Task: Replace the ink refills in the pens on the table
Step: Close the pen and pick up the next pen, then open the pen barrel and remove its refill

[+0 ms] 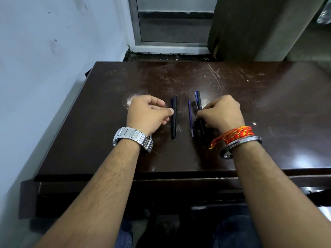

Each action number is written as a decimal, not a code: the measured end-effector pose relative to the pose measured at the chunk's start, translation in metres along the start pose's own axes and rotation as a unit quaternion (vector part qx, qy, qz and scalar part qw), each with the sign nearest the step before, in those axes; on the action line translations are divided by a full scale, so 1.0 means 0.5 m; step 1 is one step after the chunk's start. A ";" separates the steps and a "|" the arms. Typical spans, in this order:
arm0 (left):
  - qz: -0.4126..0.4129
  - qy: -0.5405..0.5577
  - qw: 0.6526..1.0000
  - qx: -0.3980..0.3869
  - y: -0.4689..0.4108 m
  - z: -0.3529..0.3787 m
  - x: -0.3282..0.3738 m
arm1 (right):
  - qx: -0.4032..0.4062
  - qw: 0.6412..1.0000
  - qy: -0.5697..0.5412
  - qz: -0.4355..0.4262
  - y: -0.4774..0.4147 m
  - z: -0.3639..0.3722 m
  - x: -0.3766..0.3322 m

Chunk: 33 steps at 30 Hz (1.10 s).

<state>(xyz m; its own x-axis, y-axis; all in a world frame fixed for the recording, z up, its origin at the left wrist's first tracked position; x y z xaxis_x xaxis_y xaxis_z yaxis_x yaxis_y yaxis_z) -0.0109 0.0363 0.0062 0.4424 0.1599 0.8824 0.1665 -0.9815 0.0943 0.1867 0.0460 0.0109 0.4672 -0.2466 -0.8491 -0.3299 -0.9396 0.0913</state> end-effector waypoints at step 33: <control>0.001 -0.155 0.988 -0.014 0.006 0.027 -0.008 | 0.044 0.992 0.050 -0.110 0.035 0.033 -0.039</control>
<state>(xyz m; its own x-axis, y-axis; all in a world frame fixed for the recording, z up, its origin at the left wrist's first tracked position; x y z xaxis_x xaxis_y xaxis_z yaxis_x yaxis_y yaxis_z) -0.0004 0.0340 -0.0032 0.6914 0.1784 0.7001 0.1429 -0.9837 0.1096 0.1582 0.0383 0.0206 0.6127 -0.0648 -0.7877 -0.2801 -0.9497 -0.1398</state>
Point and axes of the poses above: each hand's wrist, its own y-axis away from the middle knuckle, its own z-axis out of the palm, x = y × z, the point moved 2 cm from there along -y, towards the middle knuckle, and after that the axes turned 14 degrees about -y, right-handed, at the moved point
